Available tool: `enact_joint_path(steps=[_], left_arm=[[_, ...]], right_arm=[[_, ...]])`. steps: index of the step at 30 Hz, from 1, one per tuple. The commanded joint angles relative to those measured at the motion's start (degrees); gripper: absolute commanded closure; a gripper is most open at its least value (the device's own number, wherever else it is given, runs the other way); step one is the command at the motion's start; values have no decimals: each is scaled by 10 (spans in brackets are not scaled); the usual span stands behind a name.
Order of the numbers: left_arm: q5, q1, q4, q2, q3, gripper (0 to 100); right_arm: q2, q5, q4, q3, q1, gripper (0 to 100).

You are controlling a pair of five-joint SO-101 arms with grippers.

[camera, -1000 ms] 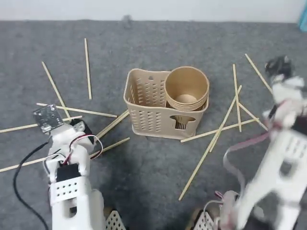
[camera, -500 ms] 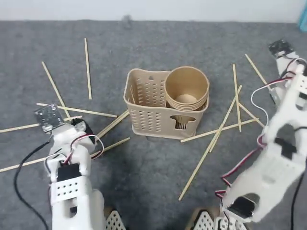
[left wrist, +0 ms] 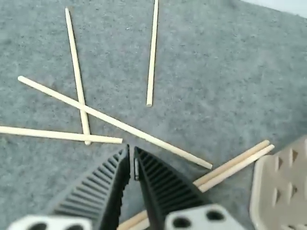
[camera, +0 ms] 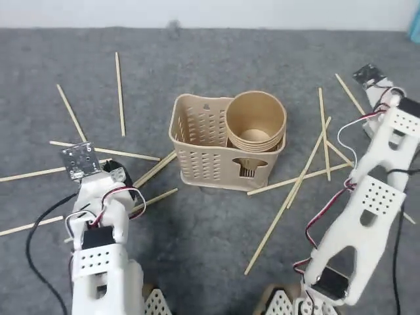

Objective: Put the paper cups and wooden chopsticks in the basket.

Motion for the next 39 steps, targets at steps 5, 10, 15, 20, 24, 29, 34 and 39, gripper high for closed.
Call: enact_joint_path(steps=[5,10,15,20,24,29,34,39], left_arm=[[-7,4,-17,-11,-3,987],[-7,4,-17,-11,-3,987],[-7,4,-17,-11,-3,987],[-7,4,-17,-11,-3,987],[-8,4,-17,-11,-3,987],[-8,4,-17,-11,-3,987],[-8,4,-16,-11,-3,987],[-8,4,-15,-11,-3,987]], right_arm=[[66,6,107,-184,26,995],[68,8,206,-261,58,991],[37,35,284,-258,106,991],[15,44,301,-258,182,991],[5,47,301,-257,262,991],[4,80,302,-255,356,991],[3,122,302,-255,422,991],[-22,56,303,-254,433,991]])
